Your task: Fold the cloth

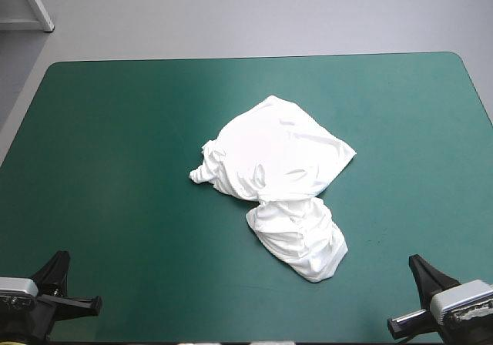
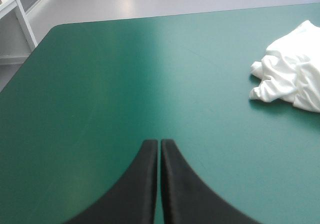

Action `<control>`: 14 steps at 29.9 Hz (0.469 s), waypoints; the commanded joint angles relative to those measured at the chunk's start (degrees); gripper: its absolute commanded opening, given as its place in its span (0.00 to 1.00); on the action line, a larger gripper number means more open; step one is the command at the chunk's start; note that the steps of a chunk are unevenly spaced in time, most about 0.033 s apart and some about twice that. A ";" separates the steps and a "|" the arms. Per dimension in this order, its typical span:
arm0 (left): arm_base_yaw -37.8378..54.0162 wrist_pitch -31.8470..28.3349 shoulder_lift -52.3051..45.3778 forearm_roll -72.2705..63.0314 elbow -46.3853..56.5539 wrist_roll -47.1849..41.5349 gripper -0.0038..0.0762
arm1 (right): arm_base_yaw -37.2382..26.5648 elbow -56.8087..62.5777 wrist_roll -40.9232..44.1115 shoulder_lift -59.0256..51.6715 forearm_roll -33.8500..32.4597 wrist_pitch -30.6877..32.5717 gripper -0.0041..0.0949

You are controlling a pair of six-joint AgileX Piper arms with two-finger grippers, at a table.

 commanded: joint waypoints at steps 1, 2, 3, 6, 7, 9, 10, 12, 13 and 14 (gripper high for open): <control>0.06 -4.58 0.11 0.14 -1.43 -0.36 0.07 | 0.05 -1.14 -0.13 -0.57 0.71 -4.35 0.03; 0.06 -4.58 0.11 0.14 -1.43 -0.36 0.07 | 0.05 -1.14 -0.13 -0.57 0.71 -4.35 0.03; 0.06 -4.58 0.11 0.14 -1.43 -0.36 0.07 | 0.05 -1.14 -0.13 -0.57 0.71 -4.35 0.03; 0.06 -4.58 0.11 0.14 -1.43 -0.36 0.07 | 0.05 -1.14 -0.13 -0.57 0.71 -4.35 0.03; 0.06 -4.58 0.11 0.14 -1.43 -0.36 0.07 | 0.05 -1.14 -0.13 -0.57 0.71 -4.35 0.03; 0.06 -4.58 0.11 0.14 -1.43 -0.36 0.07 | 0.05 -1.14 -0.13 -0.57 0.71 -4.35 0.03; 0.06 -4.58 0.11 0.14 -1.43 -0.36 0.07 | 0.05 -1.14 -0.13 -0.57 0.71 -4.35 0.03; 0.06 -4.58 0.11 0.14 -1.43 -0.46 0.07 | 0.05 -1.14 -0.13 -0.57 0.71 -4.35 0.03; 0.06 -4.58 0.11 -0.01 -1.43 -0.47 0.07 | 0.05 -1.14 -0.13 -0.57 0.71 -4.35 0.03; 0.06 -4.58 0.11 -0.18 -1.43 -0.47 0.07 | 0.05 -1.14 -0.13 -0.57 0.71 -4.35 0.03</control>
